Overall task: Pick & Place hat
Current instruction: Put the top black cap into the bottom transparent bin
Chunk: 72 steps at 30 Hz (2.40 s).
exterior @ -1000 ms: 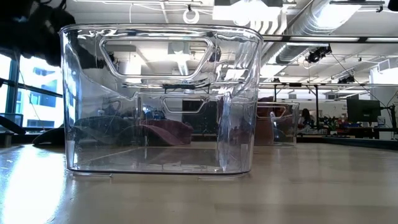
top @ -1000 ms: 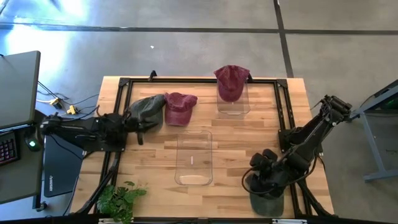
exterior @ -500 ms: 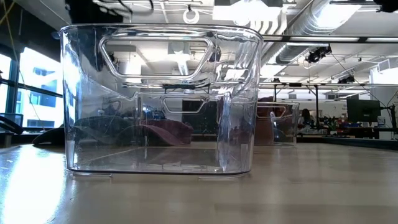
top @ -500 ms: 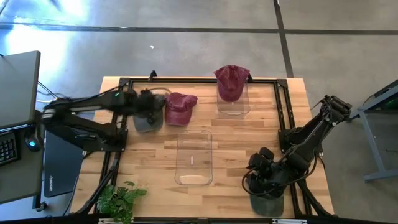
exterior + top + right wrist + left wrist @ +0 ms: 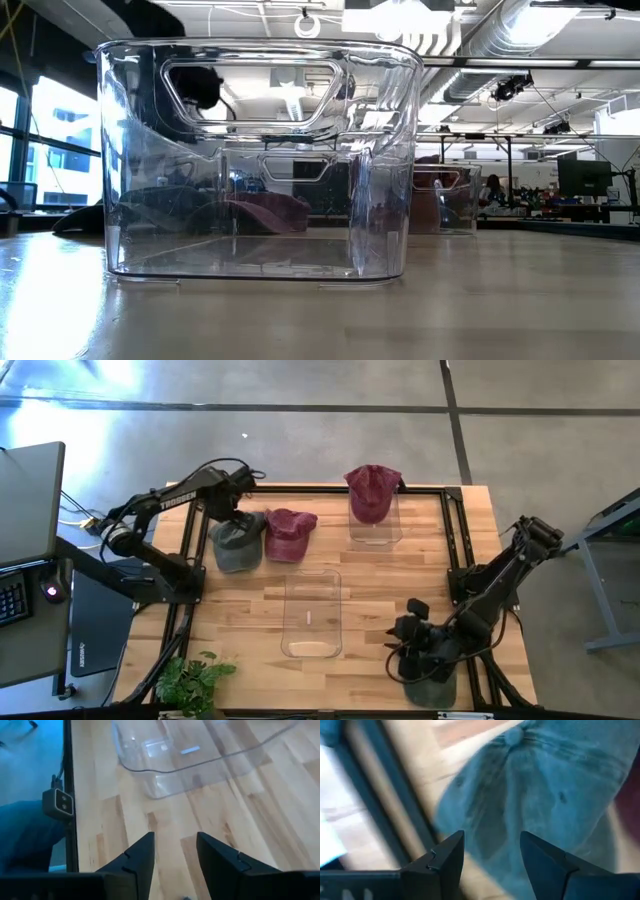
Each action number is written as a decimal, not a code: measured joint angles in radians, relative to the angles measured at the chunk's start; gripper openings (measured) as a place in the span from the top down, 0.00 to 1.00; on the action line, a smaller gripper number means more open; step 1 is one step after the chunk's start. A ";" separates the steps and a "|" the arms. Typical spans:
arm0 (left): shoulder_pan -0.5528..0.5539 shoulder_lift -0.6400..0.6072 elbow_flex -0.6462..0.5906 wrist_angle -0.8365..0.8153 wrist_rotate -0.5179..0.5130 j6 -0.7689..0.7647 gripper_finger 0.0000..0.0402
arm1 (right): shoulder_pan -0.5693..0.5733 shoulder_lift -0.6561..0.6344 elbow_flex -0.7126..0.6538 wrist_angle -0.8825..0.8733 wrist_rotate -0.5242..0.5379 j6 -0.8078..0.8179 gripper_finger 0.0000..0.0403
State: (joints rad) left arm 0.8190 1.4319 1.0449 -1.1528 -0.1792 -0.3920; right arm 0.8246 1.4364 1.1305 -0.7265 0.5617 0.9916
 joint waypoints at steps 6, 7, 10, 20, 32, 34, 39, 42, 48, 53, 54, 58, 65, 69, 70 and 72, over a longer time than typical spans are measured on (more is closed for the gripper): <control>0.073 -0.002 -0.139 0.189 0.069 -0.005 0.52 | -0.008 0.096 0.000 0.175 -0.017 -0.129 0.65; 0.074 -0.002 -0.159 0.220 0.052 -0.005 0.52 | -0.008 0.112 0.000 0.216 -0.018 -0.158 0.65; 0.074 -0.002 -0.215 0.267 0.003 -0.031 0.52 | -0.008 0.153 0.000 0.329 -0.043 -0.234 0.65; 0.122 -0.003 -0.310 0.396 0.101 0.024 0.70 | -0.008 0.193 0.000 0.521 -0.098 -0.354 0.65; 0.083 -0.141 -0.307 0.339 0.152 0.104 0.99 | -0.006 0.193 0.000 0.532 -0.040 -0.374 0.65; 0.060 -0.226 -0.307 0.323 0.156 0.109 0.99 | -0.006 0.193 0.000 0.532 -0.024 -0.385 0.65; -0.013 -0.493 -0.306 0.320 0.213 0.095 1.00 | -0.006 0.193 0.000 0.532 -0.003 -0.391 0.65; -0.068 -0.664 -0.306 0.324 0.226 0.074 1.00 | -0.006 0.193 0.000 0.532 0.003 -0.391 0.65; -0.198 -0.969 -0.306 0.352 0.226 0.068 1.00 | -0.020 0.193 0.000 0.546 0.097 -0.457 0.65; -0.307 -1.138 -0.306 0.351 0.225 0.024 1.00 | -0.099 0.194 0.000 0.650 0.123 -0.593 0.63; -0.325 -1.161 -0.307 0.355 0.224 0.019 1.00 | -0.123 0.194 0.000 0.683 0.114 -0.635 0.62; -0.383 -1.222 -0.380 0.485 0.252 -0.015 1.00 | -0.225 0.194 0.000 0.816 0.052 -0.786 0.54; -0.513 -1.215 -0.635 0.933 0.277 -0.036 1.00 | -0.386 0.194 0.014 0.950 0.034 -0.933 0.39; -0.623 -1.177 -0.745 1.162 0.177 -0.001 1.00 | -0.423 0.194 0.064 0.945 0.119 -0.972 0.38; -0.653 -1.163 -0.761 1.201 0.148 0.015 1.00 | -0.433 0.194 0.077 0.935 0.118 -0.980 0.38; -0.715 -1.128 -0.784 1.276 0.095 0.048 1.00 | -0.459 0.194 0.104 0.903 0.100 -0.994 0.38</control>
State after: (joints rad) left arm 0.1038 0.3036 0.2607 0.1228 -0.0845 -0.3443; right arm 0.3652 1.6306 1.2341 0.1762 0.6612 -0.0028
